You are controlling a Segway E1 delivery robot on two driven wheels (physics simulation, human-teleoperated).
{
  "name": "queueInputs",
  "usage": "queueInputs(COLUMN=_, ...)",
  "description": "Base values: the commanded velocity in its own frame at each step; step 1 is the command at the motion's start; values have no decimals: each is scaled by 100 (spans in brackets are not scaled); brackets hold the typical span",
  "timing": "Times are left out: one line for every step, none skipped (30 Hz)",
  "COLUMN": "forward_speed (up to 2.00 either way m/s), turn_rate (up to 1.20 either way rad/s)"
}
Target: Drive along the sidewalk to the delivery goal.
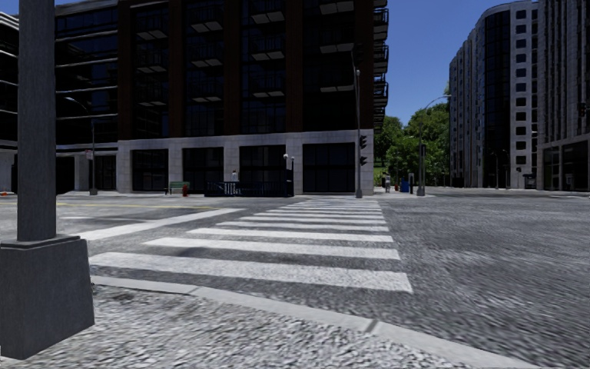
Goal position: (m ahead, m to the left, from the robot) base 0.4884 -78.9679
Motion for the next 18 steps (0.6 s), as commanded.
queueInputs(forward_speed=200, turn_rate=0)
queueInputs(forward_speed=200, turn_rate=0)
queueInputs(forward_speed=200, turn_rate=0)
queueInputs(forward_speed=200, turn_rate=2)
queueInputs(forward_speed=200, turn_rate=21)
queueInputs(forward_speed=200, turn_rate=21)
queueInputs(forward_speed=200, turn_rate=30)
queueInputs(forward_speed=200, turn_rate=31)
queueInputs(forward_speed=200, turn_rate=0)
queueInputs(forward_speed=200, turn_rate=0)
queueInputs(forward_speed=200, turn_rate=0)
queueInputs(forward_speed=200, turn_rate=0)
queueInputs(forward_speed=200, turn_rate=0)
queueInputs(forward_speed=200, turn_rate=0)
queueInputs(forward_speed=200, turn_rate=0)
queueInputs(forward_speed=200, turn_rate=0)
queueInputs(forward_speed=200, turn_rate=0)
queueInputs(forward_speed=200, turn_rate=0)
